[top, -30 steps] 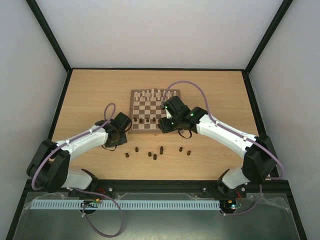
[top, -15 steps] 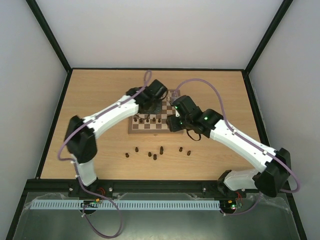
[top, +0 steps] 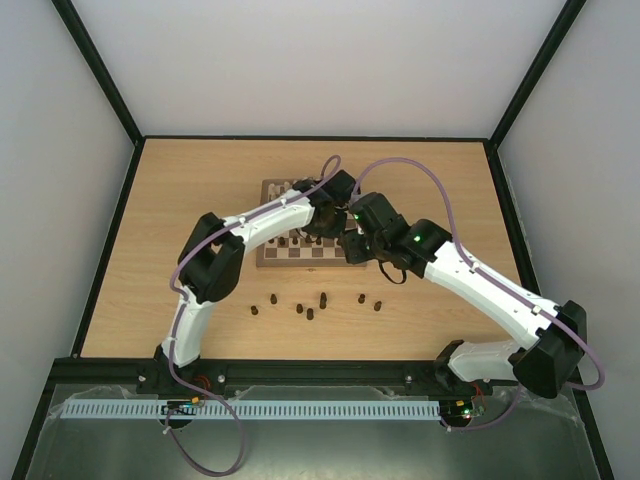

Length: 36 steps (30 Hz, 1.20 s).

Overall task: Set up the chess pieces on the board
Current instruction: Place the chess piece on the chessboard.

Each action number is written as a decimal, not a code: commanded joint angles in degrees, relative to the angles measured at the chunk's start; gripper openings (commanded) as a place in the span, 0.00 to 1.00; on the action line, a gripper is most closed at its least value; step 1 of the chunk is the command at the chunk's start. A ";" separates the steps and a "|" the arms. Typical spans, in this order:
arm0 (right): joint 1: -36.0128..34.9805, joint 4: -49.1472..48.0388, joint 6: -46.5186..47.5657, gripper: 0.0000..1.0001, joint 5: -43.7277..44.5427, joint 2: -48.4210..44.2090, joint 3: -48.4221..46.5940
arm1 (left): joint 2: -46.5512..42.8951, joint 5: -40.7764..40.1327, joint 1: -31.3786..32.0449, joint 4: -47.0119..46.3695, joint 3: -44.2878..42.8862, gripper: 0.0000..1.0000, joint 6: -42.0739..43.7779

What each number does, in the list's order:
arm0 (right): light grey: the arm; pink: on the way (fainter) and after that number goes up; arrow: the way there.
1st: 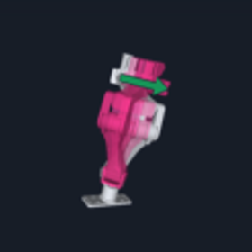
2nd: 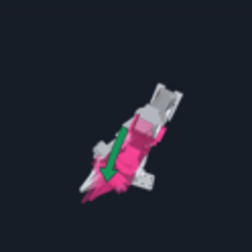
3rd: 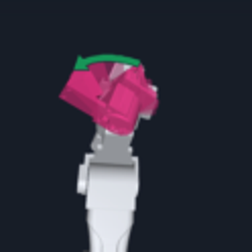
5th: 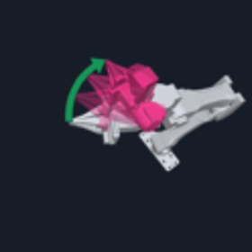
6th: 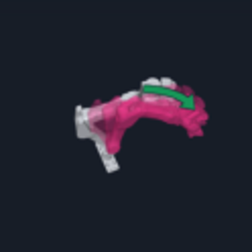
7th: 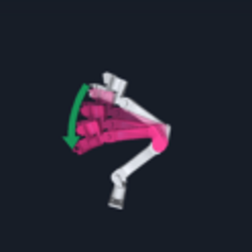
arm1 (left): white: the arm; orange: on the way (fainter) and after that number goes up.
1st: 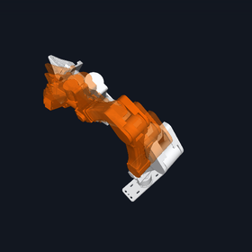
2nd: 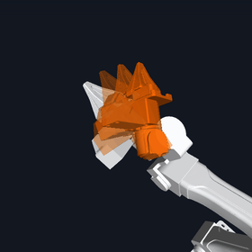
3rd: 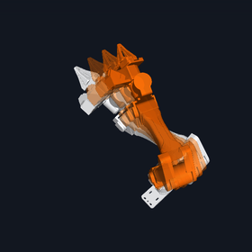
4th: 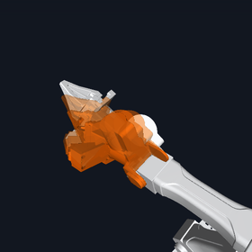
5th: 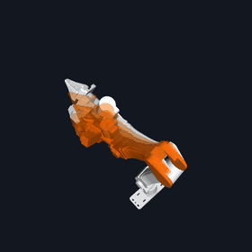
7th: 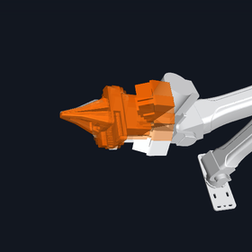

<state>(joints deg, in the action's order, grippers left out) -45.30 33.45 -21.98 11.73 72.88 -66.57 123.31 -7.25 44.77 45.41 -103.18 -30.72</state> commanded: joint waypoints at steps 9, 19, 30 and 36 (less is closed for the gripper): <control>0.67 1.68 0.09 0.56 0.73 -0.45 2.92 | 2.37 2.08 -0.04 -1.63 -0.80 0.06 1.30; 0.82 0.98 0.10 0.56 -0.13 -0.71 3.62 | 1.61 1.09 0.13 -2.43 2.88 0.06 0.59; 0.88 0.78 0.17 0.56 -0.37 -0.64 3.88 | 1.58 1.58 0.22 -2.72 2.94 0.16 0.31; 0.84 0.67 0.24 0.56 -0.64 -0.68 3.92 | 0.25 0.66 0.27 -1.70 2.35 0.22 0.20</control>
<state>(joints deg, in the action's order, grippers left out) -44.62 33.19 -21.96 11.44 72.86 -63.22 125.34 -6.04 44.75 41.69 -101.08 -30.39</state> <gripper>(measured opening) 0.556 0.218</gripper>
